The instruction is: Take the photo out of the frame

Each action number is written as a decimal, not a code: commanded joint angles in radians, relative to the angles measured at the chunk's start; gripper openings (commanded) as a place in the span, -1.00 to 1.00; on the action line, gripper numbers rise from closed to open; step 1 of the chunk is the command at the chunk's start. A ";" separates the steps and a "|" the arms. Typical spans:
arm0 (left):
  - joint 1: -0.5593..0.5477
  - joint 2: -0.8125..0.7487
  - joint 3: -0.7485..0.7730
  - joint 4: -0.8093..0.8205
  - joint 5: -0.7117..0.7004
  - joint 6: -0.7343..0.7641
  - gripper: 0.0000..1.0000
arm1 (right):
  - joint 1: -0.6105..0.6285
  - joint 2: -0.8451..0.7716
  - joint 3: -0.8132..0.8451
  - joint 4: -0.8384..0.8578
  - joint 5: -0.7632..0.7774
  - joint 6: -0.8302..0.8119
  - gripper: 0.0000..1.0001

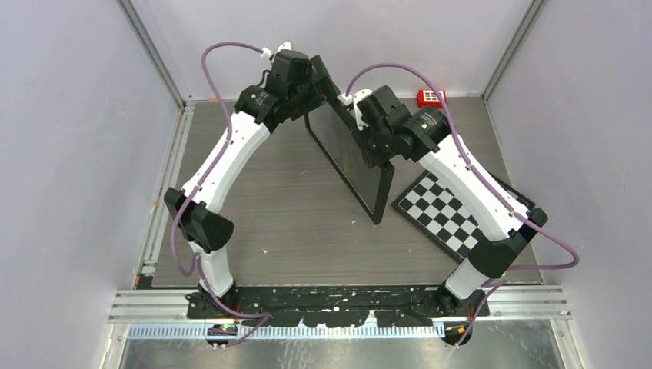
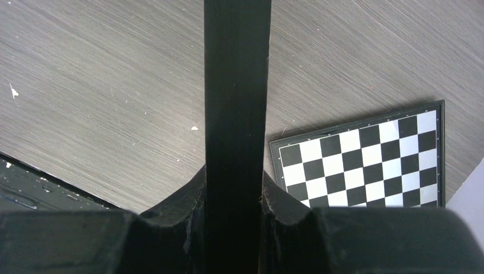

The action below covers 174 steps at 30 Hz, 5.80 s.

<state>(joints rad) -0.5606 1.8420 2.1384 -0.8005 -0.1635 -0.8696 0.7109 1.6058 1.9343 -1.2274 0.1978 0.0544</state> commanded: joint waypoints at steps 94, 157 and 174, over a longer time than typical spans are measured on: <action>0.615 0.026 -0.962 0.349 0.816 0.557 -0.53 | -0.509 0.021 -0.608 0.414 -1.048 0.153 0.99; 0.659 -0.575 -0.767 -0.312 0.626 1.347 1.00 | -0.598 -0.286 -0.691 0.316 -0.766 -0.062 0.99; 0.657 0.332 0.117 -0.433 0.757 1.558 0.99 | -0.598 -0.165 -0.524 0.130 -0.789 -0.243 0.99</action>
<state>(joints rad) 0.0940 2.0472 2.0121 -1.1389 0.5472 0.6365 0.1158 1.4261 1.3403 -1.0248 -0.5980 -0.1383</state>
